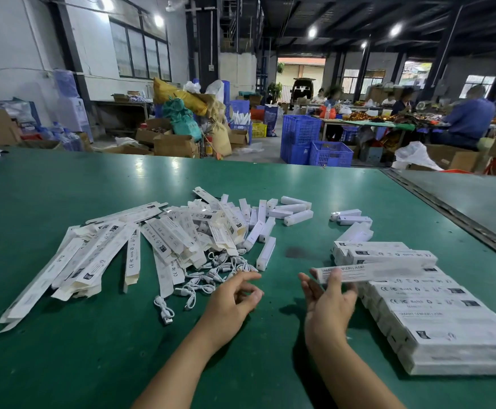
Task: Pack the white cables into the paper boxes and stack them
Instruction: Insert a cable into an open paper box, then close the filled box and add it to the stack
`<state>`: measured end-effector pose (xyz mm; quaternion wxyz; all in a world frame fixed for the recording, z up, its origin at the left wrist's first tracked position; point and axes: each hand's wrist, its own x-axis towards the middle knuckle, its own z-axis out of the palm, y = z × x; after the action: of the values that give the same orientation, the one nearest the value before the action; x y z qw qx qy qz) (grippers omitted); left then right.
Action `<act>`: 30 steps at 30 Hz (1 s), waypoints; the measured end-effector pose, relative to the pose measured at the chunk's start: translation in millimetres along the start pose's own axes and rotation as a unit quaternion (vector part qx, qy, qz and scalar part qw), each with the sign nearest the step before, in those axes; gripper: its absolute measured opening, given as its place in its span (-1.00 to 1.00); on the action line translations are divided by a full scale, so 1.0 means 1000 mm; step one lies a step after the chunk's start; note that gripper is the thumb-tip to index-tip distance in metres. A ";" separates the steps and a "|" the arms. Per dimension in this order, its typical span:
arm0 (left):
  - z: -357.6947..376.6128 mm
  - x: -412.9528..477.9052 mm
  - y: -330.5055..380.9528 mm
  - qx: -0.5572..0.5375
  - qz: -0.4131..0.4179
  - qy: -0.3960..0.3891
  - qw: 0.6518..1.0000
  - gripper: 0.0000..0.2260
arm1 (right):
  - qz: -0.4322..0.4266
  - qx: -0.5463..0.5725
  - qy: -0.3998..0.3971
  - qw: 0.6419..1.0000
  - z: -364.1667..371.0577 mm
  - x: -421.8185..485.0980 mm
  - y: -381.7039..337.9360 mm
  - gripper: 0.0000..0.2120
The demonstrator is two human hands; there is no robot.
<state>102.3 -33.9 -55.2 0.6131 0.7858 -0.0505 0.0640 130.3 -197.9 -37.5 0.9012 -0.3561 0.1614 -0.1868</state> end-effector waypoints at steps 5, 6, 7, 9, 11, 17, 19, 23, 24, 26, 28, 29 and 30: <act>-0.001 0.000 -0.001 -0.005 -0.008 0.003 1.000 -0.79 | 0.016 0.006 0.040 0.999 -0.002 0.005 -0.004 -0.90; -0.001 0.000 -0.001 -0.005 -0.010 0.002 1.000 -0.80 | 0.021 0.011 0.034 0.999 -0.002 0.006 -0.005 -0.93; -0.001 0.000 -0.001 -0.005 -0.011 0.002 1.000 -0.81 | 0.025 0.015 0.024 0.999 -0.003 0.007 -0.005 -0.95; -0.001 0.000 -0.001 -0.008 -0.012 0.002 1.000 -0.83 | 0.035 0.021 0.014 0.999 -0.004 0.008 -0.006 -0.91; -0.001 0.000 0.000 -0.012 -0.013 0.003 1.000 -0.84 | 0.046 0.033 0.015 0.998 -0.003 0.009 -0.008 -0.79; -0.001 0.000 -0.001 -0.008 -0.013 0.003 1.000 -0.84 | 0.044 0.036 0.021 0.998 -0.003 0.013 -0.010 -0.39; -0.002 0.001 -0.002 -0.003 -0.013 0.002 1.000 -0.85 | 0.044 0.032 0.037 0.998 -0.006 0.017 -0.012 -0.47; -0.002 0.000 -0.002 -0.007 -0.013 0.000 1.000 -0.86 | 0.056 0.021 0.054 0.997 -0.010 0.024 -0.017 -0.92; -0.002 0.000 -0.002 -0.010 -0.013 0.000 1.000 -0.86 | 0.056 0.015 0.053 0.997 -0.010 0.025 -0.017 -0.97; -0.002 0.000 -0.001 -0.014 -0.014 -0.001 1.000 -0.85 | 0.053 0.009 0.050 0.997 -0.011 0.027 -0.016 -0.97; -0.002 -0.001 -0.001 -0.016 -0.015 -0.001 1.000 -0.85 | 0.051 0.005 0.045 0.998 -0.011 0.029 -0.015 -0.95; -0.002 -0.001 -0.001 -0.016 -0.015 -0.001 1.000 -0.85 | 0.051 0.003 0.047 0.998 -0.011 0.030 -0.015 -0.94; -0.002 -0.001 -0.001 -0.015 -0.016 -0.001 1.000 -0.86 | 0.050 0.002 0.049 0.998 -0.011 0.031 -0.015 -0.92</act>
<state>101.6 -31.6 -55.7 0.6260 0.7770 -0.0402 0.0526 149.2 -228.5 -39.0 0.9012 -0.3365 0.2225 -0.1585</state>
